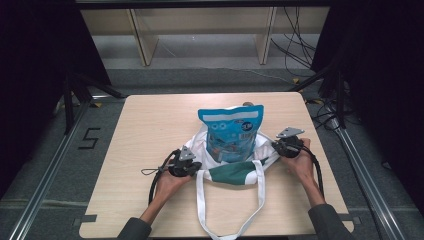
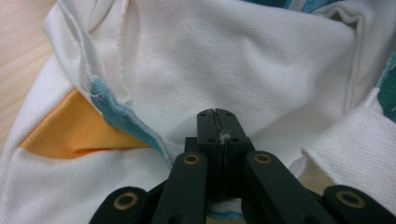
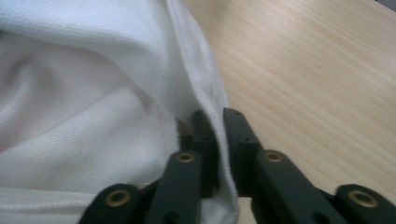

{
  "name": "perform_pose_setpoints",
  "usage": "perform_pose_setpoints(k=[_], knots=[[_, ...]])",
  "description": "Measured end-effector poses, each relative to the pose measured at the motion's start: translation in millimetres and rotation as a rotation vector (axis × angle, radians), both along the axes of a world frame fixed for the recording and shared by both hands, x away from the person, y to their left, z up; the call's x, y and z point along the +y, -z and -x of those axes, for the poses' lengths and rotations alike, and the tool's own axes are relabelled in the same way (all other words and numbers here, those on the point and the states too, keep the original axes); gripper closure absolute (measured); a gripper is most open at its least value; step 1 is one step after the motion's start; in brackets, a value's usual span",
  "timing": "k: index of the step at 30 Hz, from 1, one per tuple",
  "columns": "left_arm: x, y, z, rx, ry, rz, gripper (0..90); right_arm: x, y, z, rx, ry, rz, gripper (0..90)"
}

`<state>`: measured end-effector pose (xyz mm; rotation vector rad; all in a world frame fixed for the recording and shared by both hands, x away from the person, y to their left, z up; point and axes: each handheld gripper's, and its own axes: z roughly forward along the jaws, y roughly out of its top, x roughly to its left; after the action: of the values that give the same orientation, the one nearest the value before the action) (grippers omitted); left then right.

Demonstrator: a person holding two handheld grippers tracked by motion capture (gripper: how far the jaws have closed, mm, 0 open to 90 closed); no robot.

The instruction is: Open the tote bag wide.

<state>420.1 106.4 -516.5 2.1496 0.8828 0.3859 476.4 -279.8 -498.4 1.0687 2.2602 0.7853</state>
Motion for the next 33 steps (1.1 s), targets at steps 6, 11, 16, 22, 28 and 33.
perform_pose_setpoints(k=[6, 11, 16, 22, 28, 33], knots=[[0.1, -0.3, 0.1, -0.004, -0.008, 0.000, 86.1, -11.7, -7.9, -0.5, -0.011, 0.052, -0.105, 61.5], [-0.4, -2.1, 1.3, -0.025, -0.010, 0.009, 78.0, -18.7, -28.3, 7.7, -0.053, 0.033, -0.162, 49.3], [2.0, -8.2, 3.1, -0.025, -0.007, 0.070, 71.8, -23.8, -52.2, 24.1, -0.075, 0.020, -0.252, 48.6], [2.0, -13.2, 5.9, -0.010, -0.053, 0.144, 60.5, -20.3, -62.9, 43.7, -0.036, -0.037, -0.287, 48.7], [6.7, -24.3, 10.2, -0.015, -0.083, 0.189, 51.1, -9.6, -67.1, 56.9, -0.023, -0.061, -0.307, 48.7], [15.5, -36.1, 13.6, -0.027, -0.091, 0.214, 47.6, -5.7, -66.3, 62.6, -0.018, -0.078, -0.288, 47.6]])
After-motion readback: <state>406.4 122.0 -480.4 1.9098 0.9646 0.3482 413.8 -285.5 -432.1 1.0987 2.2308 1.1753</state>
